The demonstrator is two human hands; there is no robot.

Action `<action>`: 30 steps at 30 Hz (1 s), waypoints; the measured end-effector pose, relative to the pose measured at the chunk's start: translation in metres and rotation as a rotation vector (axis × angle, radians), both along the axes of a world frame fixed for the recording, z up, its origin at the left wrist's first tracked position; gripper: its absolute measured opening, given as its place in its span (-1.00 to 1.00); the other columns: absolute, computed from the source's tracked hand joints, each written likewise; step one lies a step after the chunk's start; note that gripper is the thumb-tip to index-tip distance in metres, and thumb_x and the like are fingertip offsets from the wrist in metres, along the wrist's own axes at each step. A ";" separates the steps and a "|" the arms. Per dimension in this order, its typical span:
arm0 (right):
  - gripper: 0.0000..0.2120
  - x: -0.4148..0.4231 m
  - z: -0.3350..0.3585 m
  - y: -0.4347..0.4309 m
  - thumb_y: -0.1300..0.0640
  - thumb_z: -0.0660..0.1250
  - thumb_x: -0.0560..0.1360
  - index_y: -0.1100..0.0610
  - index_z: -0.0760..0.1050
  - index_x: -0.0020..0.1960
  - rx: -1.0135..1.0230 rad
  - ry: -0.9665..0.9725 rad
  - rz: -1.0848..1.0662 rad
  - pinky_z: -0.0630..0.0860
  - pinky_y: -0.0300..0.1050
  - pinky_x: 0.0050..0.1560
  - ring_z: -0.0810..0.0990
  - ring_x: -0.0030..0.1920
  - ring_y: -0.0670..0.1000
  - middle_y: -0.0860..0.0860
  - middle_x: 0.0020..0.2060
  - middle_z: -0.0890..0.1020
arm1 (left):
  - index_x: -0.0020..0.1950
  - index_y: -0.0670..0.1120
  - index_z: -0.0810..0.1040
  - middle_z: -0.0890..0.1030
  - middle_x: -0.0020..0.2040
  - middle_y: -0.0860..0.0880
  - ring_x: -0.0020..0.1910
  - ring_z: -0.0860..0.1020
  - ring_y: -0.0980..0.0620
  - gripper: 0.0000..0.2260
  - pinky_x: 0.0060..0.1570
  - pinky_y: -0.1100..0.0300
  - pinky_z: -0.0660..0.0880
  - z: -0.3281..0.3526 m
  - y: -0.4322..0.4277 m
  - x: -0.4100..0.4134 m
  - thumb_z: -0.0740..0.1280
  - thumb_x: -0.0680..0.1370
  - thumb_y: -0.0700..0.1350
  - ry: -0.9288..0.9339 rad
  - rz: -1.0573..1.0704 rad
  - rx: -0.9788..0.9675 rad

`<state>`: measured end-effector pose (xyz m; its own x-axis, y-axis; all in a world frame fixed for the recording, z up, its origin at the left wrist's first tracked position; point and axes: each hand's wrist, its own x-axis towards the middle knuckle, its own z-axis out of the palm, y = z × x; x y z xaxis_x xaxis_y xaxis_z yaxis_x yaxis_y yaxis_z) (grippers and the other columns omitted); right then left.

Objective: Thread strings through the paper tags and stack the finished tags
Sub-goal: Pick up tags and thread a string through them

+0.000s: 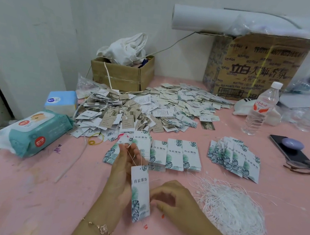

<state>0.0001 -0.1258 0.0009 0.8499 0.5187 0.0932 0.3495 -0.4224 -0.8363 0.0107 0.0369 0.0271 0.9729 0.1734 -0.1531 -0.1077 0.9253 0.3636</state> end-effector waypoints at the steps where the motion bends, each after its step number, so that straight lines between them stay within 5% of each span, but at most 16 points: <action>1: -0.78 -0.001 0.001 0.001 0.15 0.49 0.41 -0.18 0.65 -0.09 0.026 0.032 0.002 0.52 -0.21 -0.02 0.46 0.01 -0.22 -0.29 -0.16 0.60 | -0.10 -0.06 0.52 0.65 -0.24 0.06 -0.36 0.61 0.18 -0.71 -0.38 0.32 0.57 0.000 0.000 0.000 0.40 0.28 0.05 -0.004 -0.001 -0.013; 6: -0.86 -0.003 0.000 0.002 0.13 0.53 0.37 -0.09 0.63 -0.18 0.086 0.135 -0.042 0.53 -0.26 -0.15 0.56 -0.20 -0.20 -0.09 -0.11 0.58 | -0.10 -0.03 0.54 0.68 -0.21 0.09 -0.30 0.64 0.17 -0.70 -0.33 0.26 0.59 -0.003 0.001 0.001 0.42 0.27 0.08 0.003 -0.005 0.049; 9: -0.86 -0.002 0.002 -0.001 0.19 0.48 0.42 -0.01 0.58 -0.22 0.163 0.209 -0.007 0.48 -0.29 -0.32 0.52 -0.37 -0.15 -0.05 -0.28 0.61 | -0.17 -0.02 0.63 0.69 -0.17 0.07 -0.29 0.64 0.12 -0.72 -0.29 0.24 0.60 -0.006 0.002 0.001 0.46 0.23 0.10 0.010 -0.023 0.127; 13: -0.87 0.002 0.007 -0.007 0.27 0.39 0.48 0.06 0.56 -0.18 0.285 0.254 -0.034 0.45 -0.30 -0.23 0.51 -0.30 -0.11 -0.09 -0.33 0.59 | -0.18 -0.02 0.61 0.61 -0.21 0.05 -0.27 0.53 0.14 -0.81 -0.21 0.27 0.52 -0.007 0.005 0.004 0.36 0.36 0.08 -0.015 0.036 0.244; 16: -0.83 0.009 0.011 -0.013 0.35 0.33 0.51 0.13 0.55 -0.18 0.450 0.326 -0.127 0.42 -0.35 -0.35 0.48 -0.40 -0.13 -0.02 -0.36 0.58 | -0.14 -0.13 0.52 0.51 -0.34 0.00 -0.42 0.47 0.14 -0.79 -0.42 0.33 0.49 -0.009 0.007 0.005 0.35 0.42 0.01 0.000 0.012 0.221; 21: -0.83 0.017 0.011 -0.015 0.41 0.30 0.50 0.18 0.55 -0.15 0.786 0.470 -0.379 0.39 -0.31 -0.46 0.39 -0.50 -0.10 0.04 -0.38 0.52 | -0.07 -0.17 0.51 0.51 -0.28 -0.02 -0.35 0.45 0.13 -0.89 -0.34 0.35 0.51 -0.015 0.002 0.007 0.29 0.55 -0.12 0.077 -0.007 0.321; 27: -0.89 0.018 0.014 -0.018 0.37 0.30 0.52 0.19 0.53 -0.10 0.802 0.464 -0.411 0.45 -0.29 -0.42 0.42 -0.49 -0.08 -0.06 -0.43 0.50 | -0.08 -0.19 0.55 0.59 -0.29 -0.07 -0.34 0.52 0.09 -0.88 -0.32 0.30 0.50 -0.016 -0.017 -0.002 0.24 0.61 -0.25 0.148 -0.140 0.671; 30: -0.87 0.019 0.014 -0.021 0.37 0.30 0.52 0.18 0.52 -0.14 0.840 0.472 -0.433 0.45 -0.27 -0.43 0.43 -0.49 -0.06 0.00 -0.42 0.49 | 0.01 -0.24 0.55 0.62 -0.32 -0.08 -0.36 0.55 0.07 -0.87 -0.34 0.30 0.51 -0.013 -0.024 -0.006 0.21 0.62 -0.25 0.175 -0.226 0.683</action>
<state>0.0193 -0.1463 0.0152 0.9907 0.0844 -0.1068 -0.1295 0.3443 -0.9299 0.0046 0.0132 0.0145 0.9673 0.0836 -0.2393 0.1716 0.4792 0.8608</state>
